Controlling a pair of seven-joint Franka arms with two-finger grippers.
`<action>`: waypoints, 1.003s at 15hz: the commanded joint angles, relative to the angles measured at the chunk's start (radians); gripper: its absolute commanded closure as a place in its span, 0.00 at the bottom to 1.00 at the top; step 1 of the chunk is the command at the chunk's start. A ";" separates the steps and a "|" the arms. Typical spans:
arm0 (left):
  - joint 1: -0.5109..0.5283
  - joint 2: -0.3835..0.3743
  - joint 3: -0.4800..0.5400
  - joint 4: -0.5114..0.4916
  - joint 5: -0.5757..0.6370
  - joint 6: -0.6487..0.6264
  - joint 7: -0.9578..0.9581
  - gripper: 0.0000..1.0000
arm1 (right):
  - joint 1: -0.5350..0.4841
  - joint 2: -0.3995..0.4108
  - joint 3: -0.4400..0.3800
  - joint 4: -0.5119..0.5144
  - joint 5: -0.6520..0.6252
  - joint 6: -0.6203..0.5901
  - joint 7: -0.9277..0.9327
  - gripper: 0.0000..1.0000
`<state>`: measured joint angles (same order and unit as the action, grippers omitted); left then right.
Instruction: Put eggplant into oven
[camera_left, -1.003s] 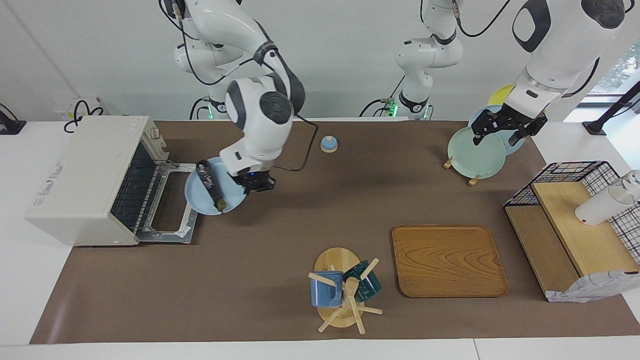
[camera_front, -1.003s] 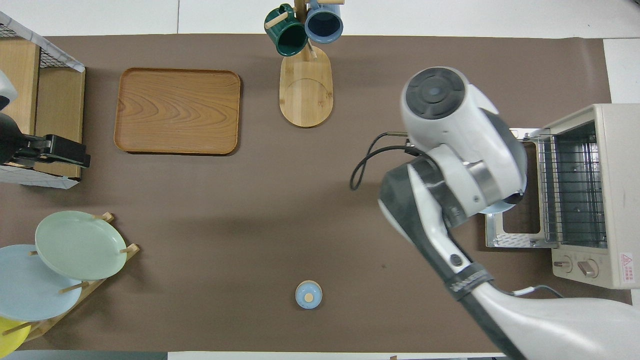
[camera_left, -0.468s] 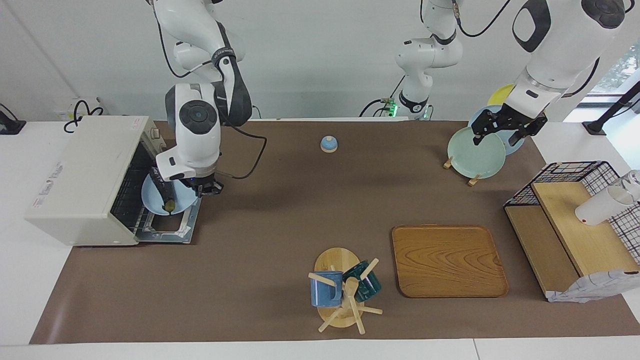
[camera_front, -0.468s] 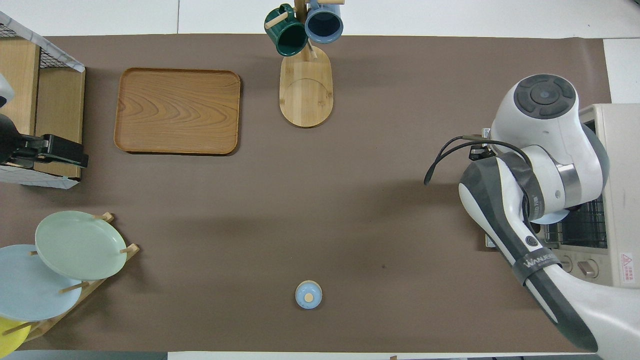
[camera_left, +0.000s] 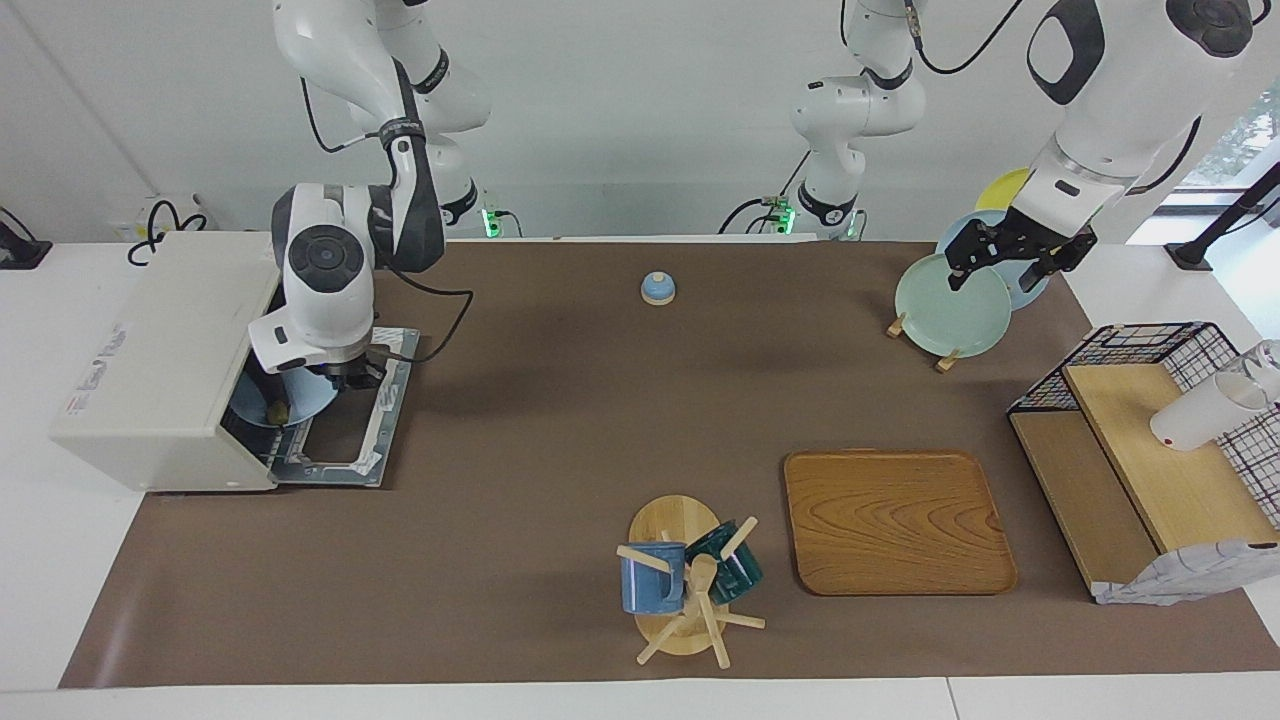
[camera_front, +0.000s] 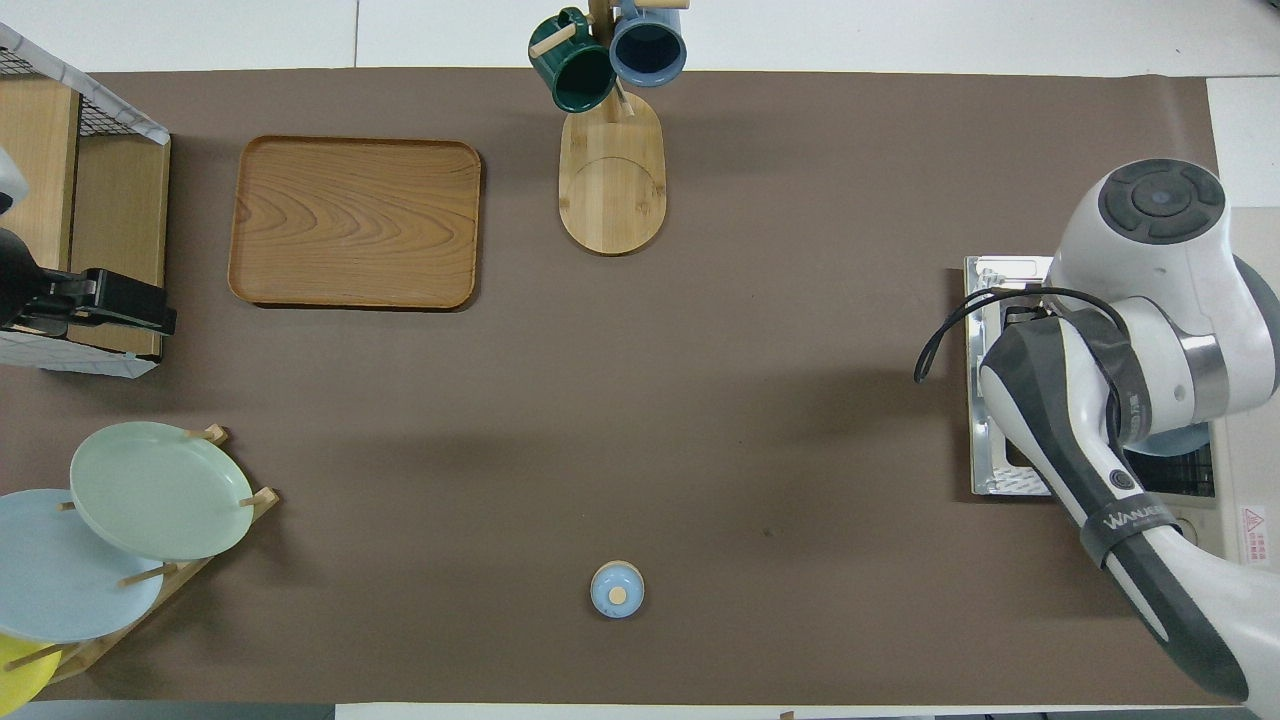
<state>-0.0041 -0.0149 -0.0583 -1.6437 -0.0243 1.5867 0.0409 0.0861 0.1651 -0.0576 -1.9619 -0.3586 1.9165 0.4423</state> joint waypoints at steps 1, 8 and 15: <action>0.003 -0.007 0.000 -0.004 0.018 0.002 0.008 0.00 | -0.048 -0.044 0.016 -0.075 -0.022 0.065 -0.030 1.00; 0.003 -0.007 0.000 -0.004 0.018 0.002 0.008 0.00 | -0.075 -0.035 0.019 -0.069 -0.006 0.115 -0.060 0.70; 0.003 -0.007 0.000 -0.004 0.018 0.002 0.008 0.00 | 0.000 -0.019 0.041 0.021 0.208 0.149 -0.039 0.74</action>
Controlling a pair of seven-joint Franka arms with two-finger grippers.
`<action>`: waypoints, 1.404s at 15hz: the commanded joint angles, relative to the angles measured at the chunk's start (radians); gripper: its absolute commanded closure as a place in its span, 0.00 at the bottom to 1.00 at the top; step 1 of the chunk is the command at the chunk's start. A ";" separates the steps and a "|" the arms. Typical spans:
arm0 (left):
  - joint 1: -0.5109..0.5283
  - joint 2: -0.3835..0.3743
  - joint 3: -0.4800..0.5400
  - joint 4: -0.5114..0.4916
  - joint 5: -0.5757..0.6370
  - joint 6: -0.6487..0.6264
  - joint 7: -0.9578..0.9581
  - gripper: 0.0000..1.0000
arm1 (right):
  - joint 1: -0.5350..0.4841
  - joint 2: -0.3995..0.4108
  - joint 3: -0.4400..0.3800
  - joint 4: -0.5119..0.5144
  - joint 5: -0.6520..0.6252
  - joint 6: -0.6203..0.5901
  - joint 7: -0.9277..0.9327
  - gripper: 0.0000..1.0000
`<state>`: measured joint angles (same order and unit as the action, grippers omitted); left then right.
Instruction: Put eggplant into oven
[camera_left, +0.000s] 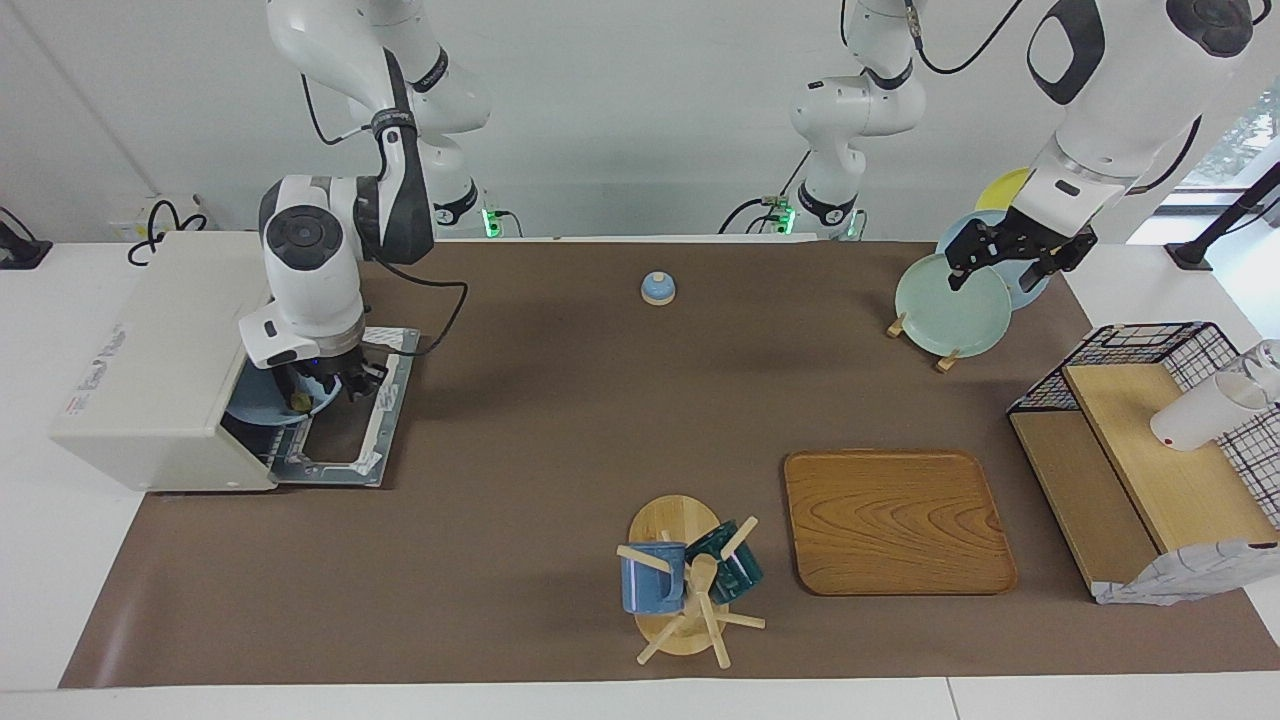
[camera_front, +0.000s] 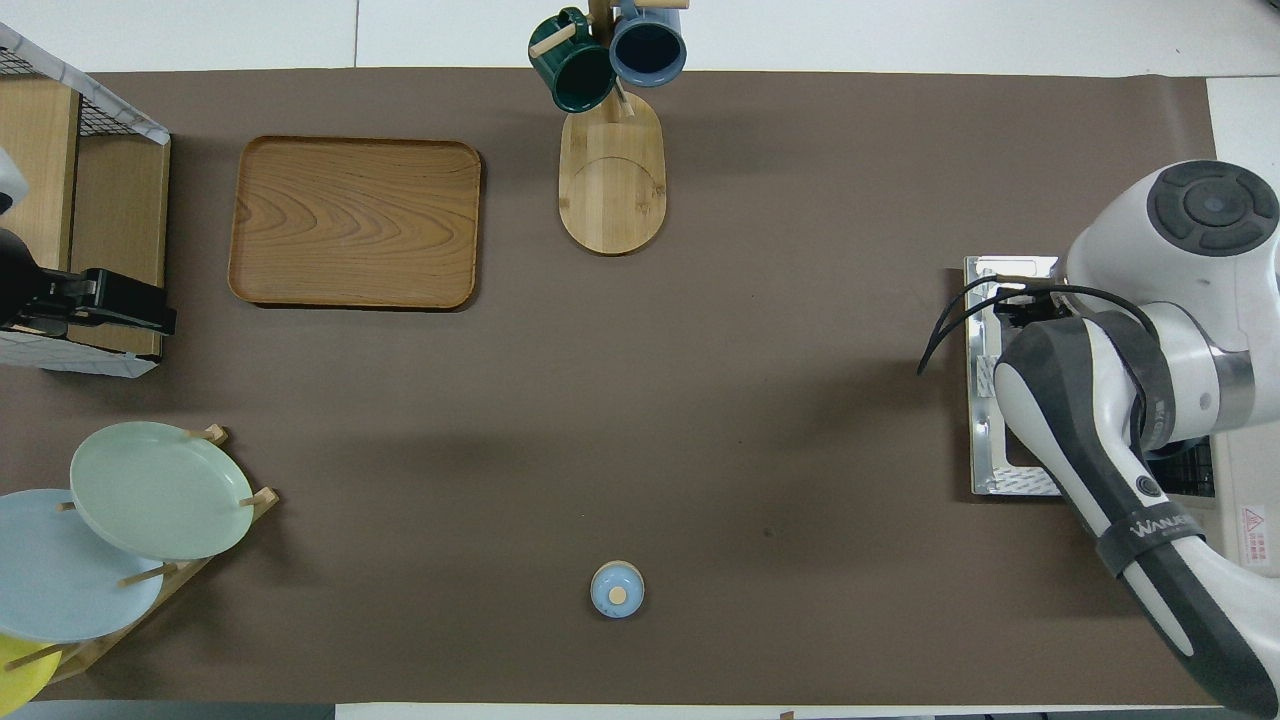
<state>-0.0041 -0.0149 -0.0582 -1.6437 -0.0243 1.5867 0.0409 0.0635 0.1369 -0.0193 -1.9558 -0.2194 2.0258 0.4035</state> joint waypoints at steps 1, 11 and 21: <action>0.003 -0.007 0.000 -0.004 0.018 0.002 0.008 0.00 | 0.044 0.010 0.002 0.006 0.092 0.080 0.021 0.83; 0.003 -0.007 0.000 -0.004 0.018 0.002 0.008 0.00 | 0.079 0.098 -0.004 -0.132 0.088 0.245 0.133 0.98; 0.003 -0.007 0.000 -0.004 0.018 0.002 0.008 0.00 | 0.039 0.105 -0.002 -0.102 -0.161 0.127 0.106 0.98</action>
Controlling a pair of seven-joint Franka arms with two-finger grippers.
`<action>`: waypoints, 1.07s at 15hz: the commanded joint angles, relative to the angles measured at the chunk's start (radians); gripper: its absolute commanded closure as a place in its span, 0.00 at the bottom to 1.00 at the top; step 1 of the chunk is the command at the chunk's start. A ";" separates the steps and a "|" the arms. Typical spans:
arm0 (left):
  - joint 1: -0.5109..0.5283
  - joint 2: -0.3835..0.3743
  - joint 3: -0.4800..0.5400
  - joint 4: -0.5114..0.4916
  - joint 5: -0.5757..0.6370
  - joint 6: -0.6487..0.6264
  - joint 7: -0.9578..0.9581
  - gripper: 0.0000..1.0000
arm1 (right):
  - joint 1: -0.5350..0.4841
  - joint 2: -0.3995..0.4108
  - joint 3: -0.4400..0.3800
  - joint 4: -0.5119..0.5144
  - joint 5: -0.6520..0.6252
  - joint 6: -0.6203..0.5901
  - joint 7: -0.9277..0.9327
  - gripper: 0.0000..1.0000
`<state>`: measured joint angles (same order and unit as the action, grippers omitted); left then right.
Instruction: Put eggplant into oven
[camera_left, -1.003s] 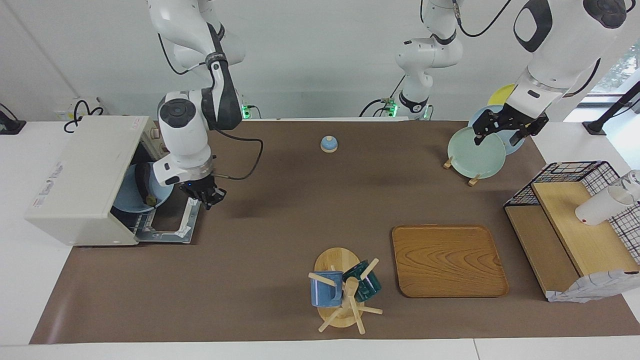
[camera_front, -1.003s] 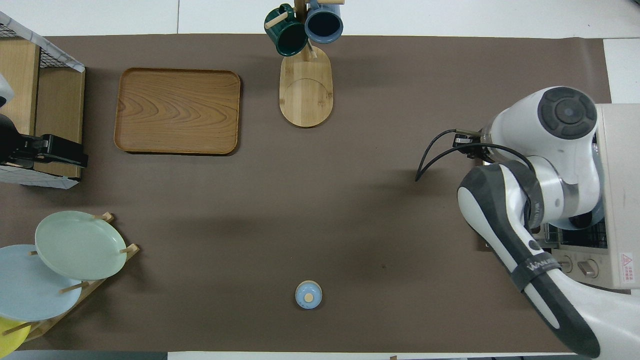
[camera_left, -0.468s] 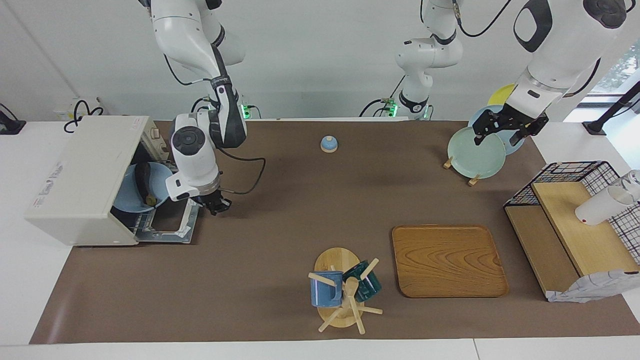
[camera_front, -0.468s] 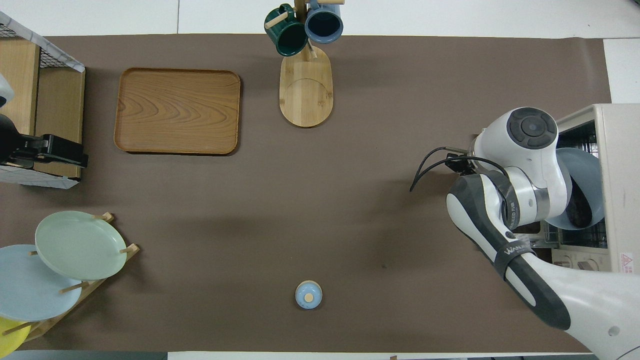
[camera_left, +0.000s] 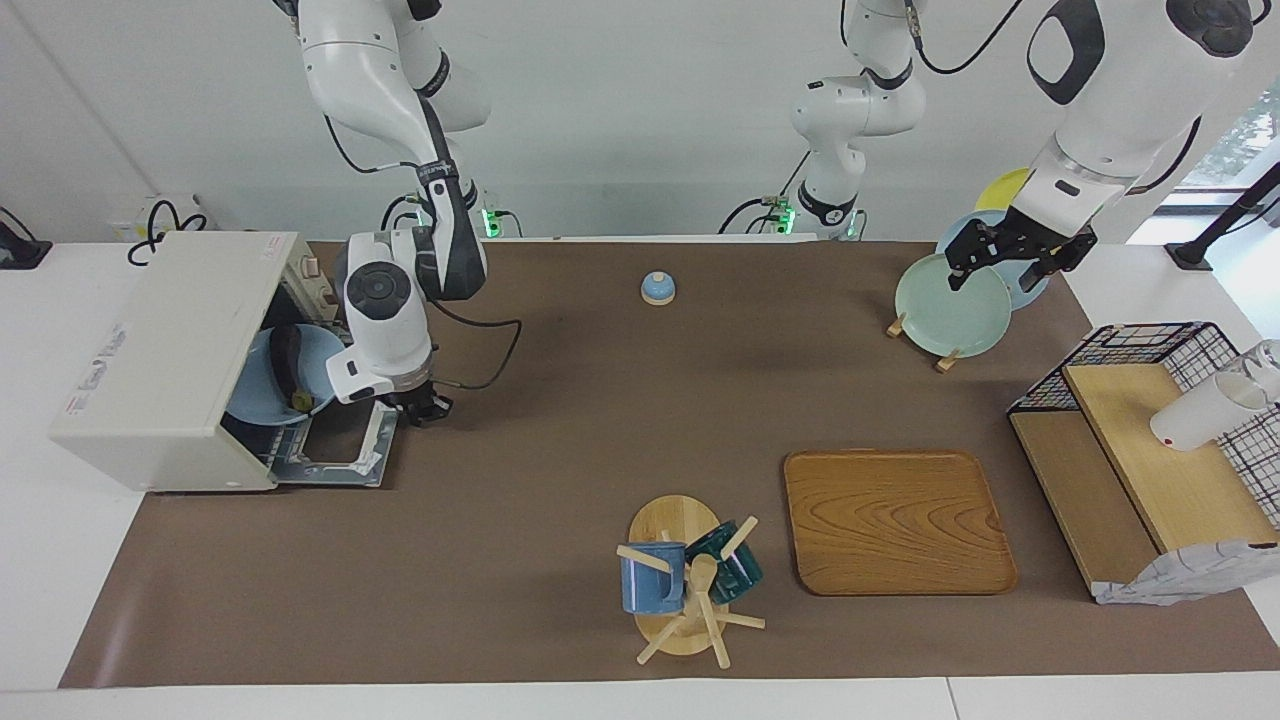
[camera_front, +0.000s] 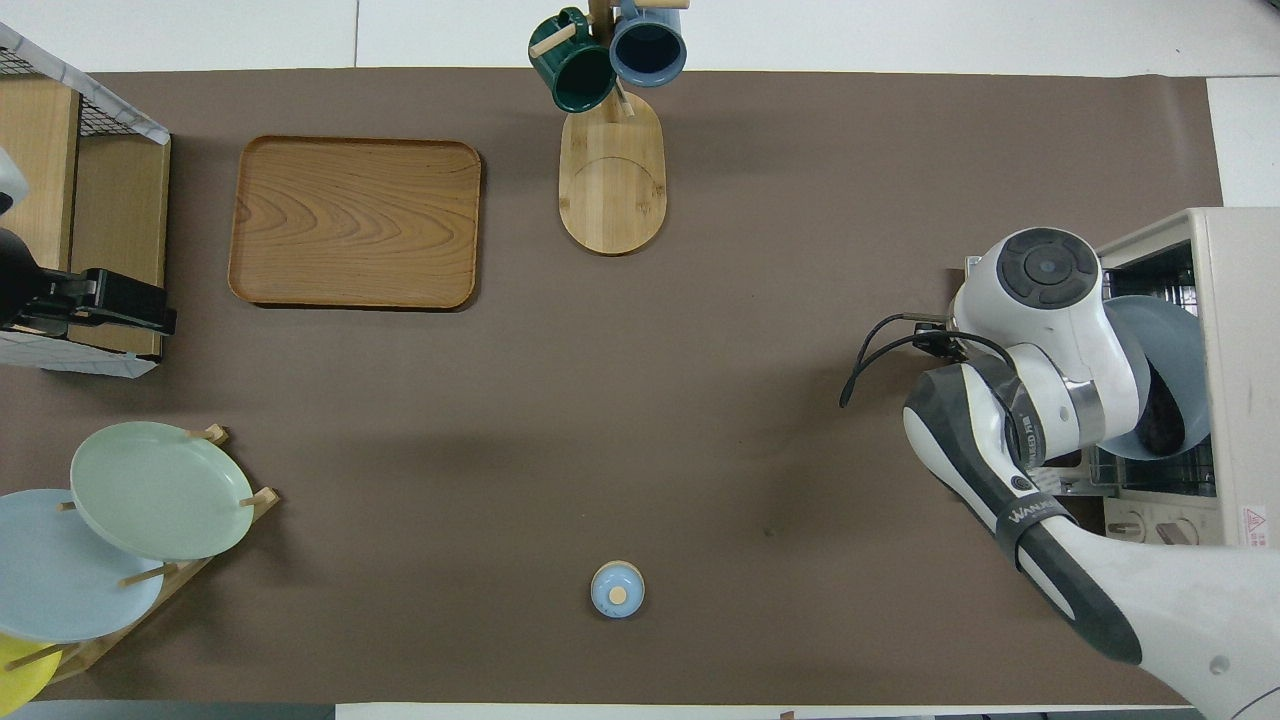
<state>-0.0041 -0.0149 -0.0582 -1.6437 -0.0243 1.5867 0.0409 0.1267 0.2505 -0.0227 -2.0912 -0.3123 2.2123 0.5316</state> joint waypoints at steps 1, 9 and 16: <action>0.003 -0.007 0.000 -0.004 0.018 0.002 0.008 0.00 | -0.025 -0.004 0.001 0.081 -0.070 -0.106 -0.035 0.98; 0.003 -0.007 0.000 -0.004 0.018 0.002 0.008 0.00 | -0.108 -0.085 0.001 0.237 -0.051 -0.336 -0.315 0.93; 0.003 -0.007 0.000 -0.004 0.018 0.002 0.008 0.00 | -0.166 -0.123 0.000 0.229 0.015 -0.375 -0.393 0.79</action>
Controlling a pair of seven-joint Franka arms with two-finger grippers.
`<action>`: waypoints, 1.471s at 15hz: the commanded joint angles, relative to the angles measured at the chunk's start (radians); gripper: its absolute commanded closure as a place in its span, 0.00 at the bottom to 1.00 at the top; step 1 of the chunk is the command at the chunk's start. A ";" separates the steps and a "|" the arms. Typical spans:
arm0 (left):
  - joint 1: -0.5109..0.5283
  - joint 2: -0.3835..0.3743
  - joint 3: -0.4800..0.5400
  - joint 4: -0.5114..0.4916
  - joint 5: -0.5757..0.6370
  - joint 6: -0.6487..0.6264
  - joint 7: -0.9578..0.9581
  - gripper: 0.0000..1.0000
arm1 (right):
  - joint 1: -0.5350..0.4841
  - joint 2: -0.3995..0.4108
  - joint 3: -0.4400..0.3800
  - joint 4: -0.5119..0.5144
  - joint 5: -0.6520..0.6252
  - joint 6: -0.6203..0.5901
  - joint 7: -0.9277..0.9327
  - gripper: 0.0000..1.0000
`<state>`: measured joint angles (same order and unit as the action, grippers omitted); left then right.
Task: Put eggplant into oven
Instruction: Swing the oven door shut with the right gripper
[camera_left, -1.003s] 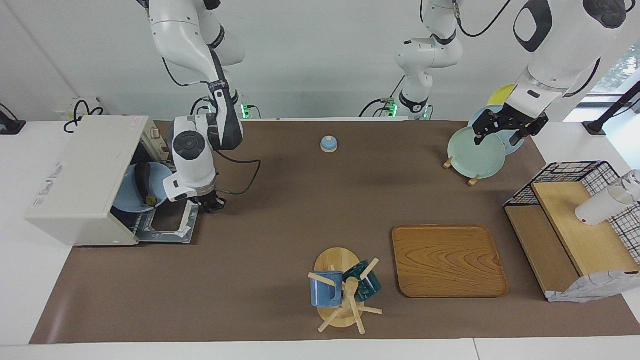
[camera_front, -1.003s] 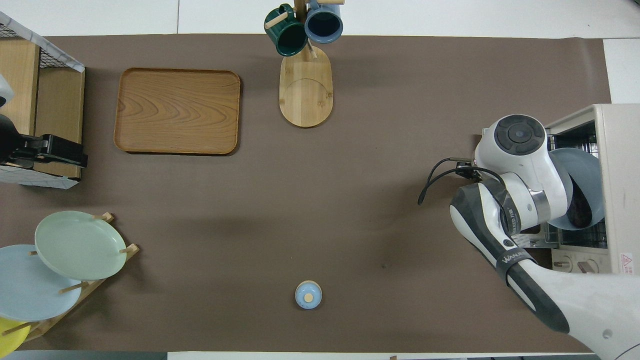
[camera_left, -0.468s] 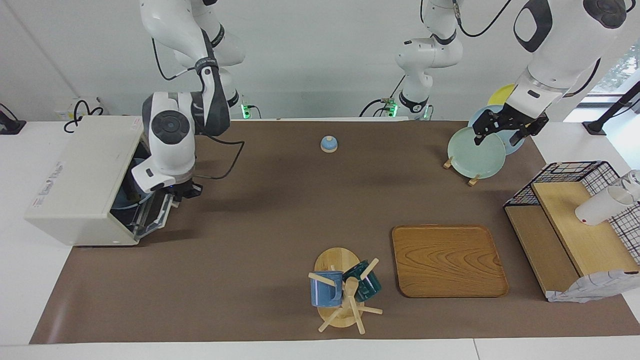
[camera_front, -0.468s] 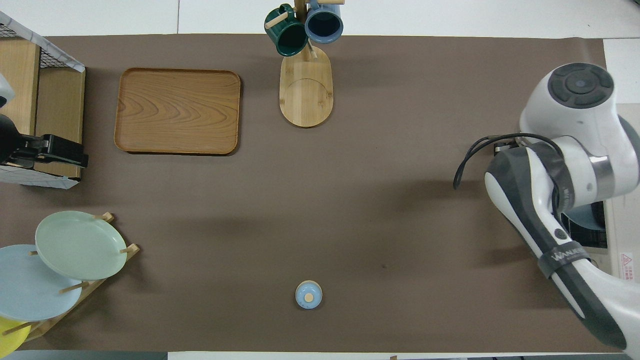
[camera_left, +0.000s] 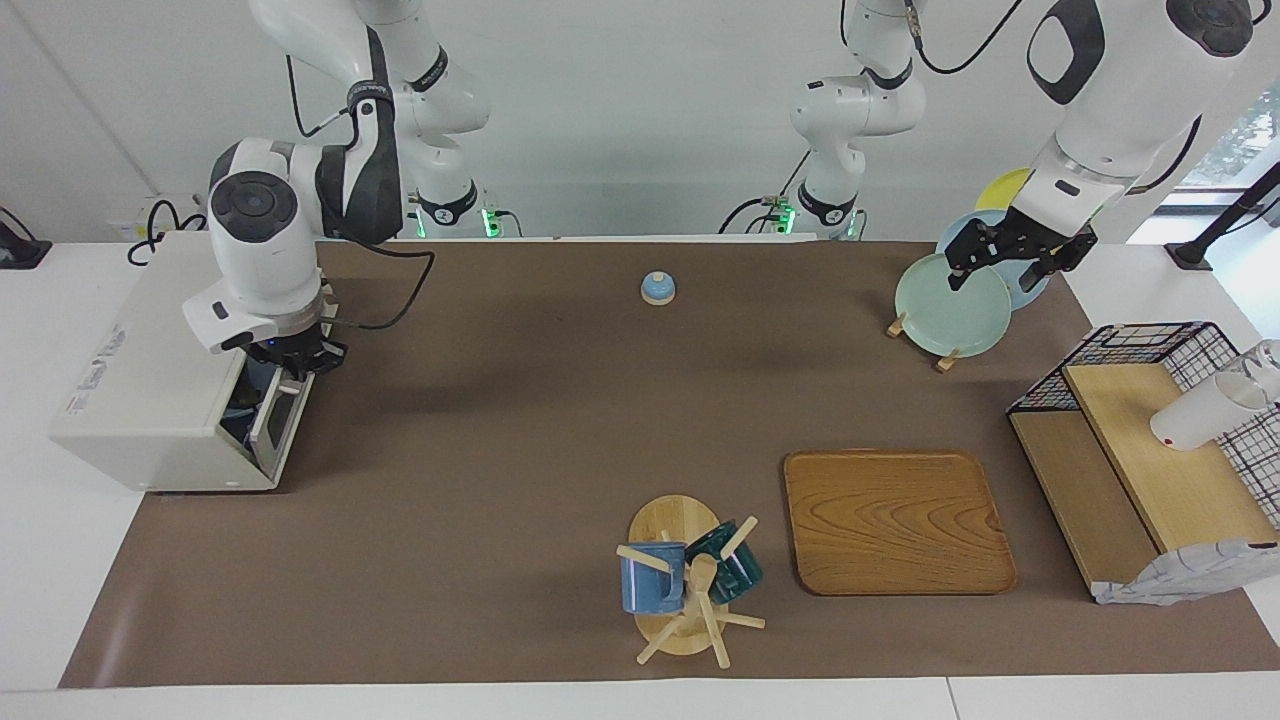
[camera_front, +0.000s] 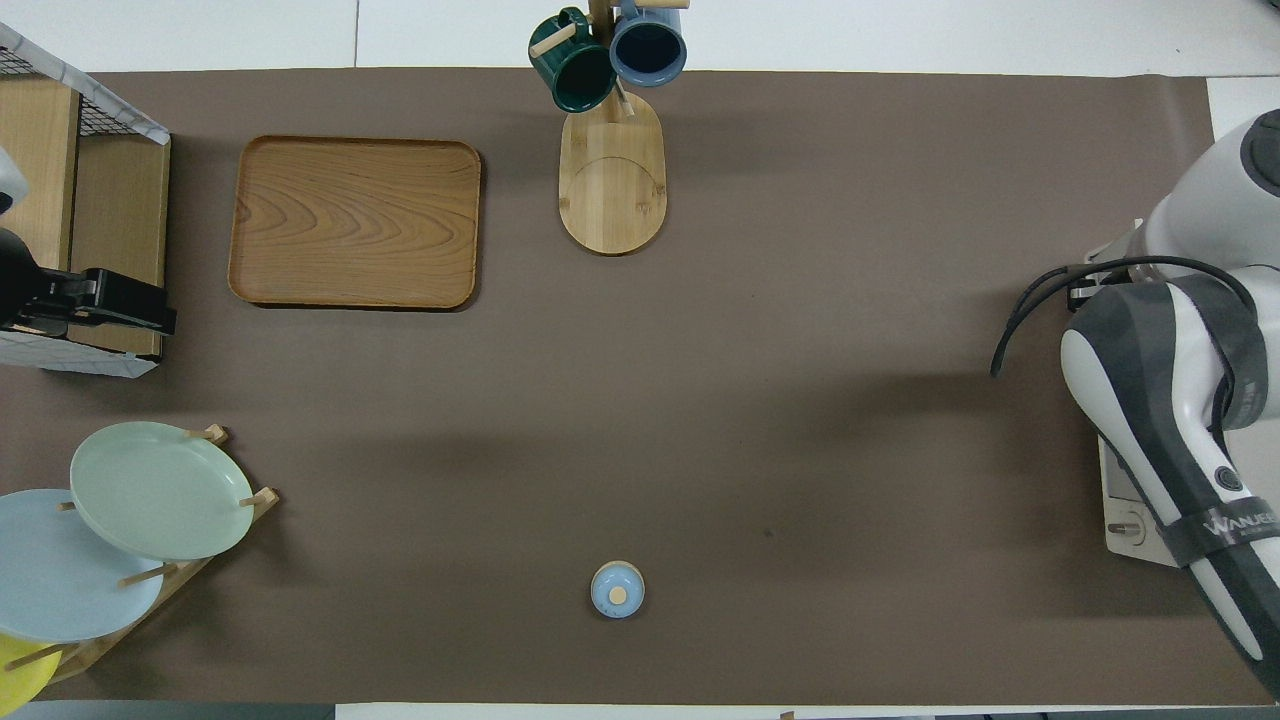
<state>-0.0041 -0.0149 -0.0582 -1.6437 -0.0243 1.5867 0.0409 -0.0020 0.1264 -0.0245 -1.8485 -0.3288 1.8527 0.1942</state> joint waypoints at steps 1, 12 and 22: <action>0.003 -0.007 0.000 -0.004 0.018 0.002 0.008 0.00 | -0.047 0.001 0.001 -0.014 0.031 -0.015 -0.073 0.78; 0.003 -0.007 0.000 -0.004 0.018 0.002 0.008 0.00 | -0.064 0.001 0.003 0.067 0.088 -0.059 -0.140 0.73; 0.003 -0.007 0.000 -0.004 0.018 0.002 0.008 0.00 | -0.073 -0.020 0.009 0.175 0.250 -0.165 -0.211 0.42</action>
<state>-0.0041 -0.0149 -0.0582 -1.6437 -0.0243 1.5867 0.0409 -0.0686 0.1248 -0.0230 -1.6937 -0.1213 1.7331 0.0150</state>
